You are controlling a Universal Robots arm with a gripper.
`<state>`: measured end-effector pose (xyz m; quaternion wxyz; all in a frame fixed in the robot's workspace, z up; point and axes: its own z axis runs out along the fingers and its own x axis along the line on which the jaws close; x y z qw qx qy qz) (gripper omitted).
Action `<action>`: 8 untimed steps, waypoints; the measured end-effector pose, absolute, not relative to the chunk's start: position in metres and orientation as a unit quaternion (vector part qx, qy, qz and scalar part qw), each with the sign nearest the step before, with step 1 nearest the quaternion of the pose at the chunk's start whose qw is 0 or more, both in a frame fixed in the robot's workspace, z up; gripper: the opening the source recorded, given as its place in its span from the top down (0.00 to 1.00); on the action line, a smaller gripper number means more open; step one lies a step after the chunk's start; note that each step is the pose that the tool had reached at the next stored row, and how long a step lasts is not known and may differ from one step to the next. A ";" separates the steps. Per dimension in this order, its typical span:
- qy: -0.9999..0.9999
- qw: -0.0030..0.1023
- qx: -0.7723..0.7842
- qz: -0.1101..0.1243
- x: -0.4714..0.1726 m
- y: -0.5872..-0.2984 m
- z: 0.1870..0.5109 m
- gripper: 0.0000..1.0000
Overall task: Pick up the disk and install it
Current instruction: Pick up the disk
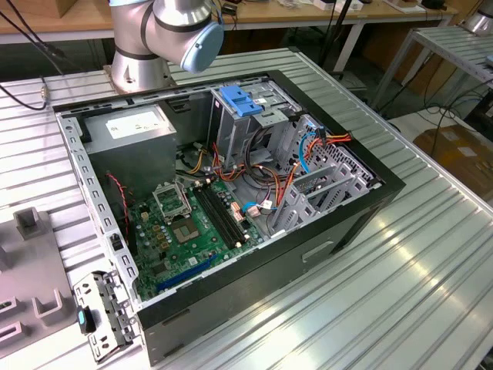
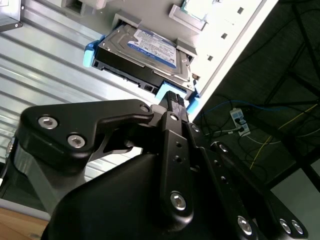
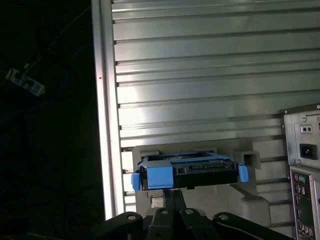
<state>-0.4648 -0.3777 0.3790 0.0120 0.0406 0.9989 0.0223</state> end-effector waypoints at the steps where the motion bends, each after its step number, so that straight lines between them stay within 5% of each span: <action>1: 0.999 0.012 0.041 0.022 -0.465 -0.378 0.379 0.89; 8: 0.999 0.012 0.038 0.022 -0.466 -0.378 0.379 0.89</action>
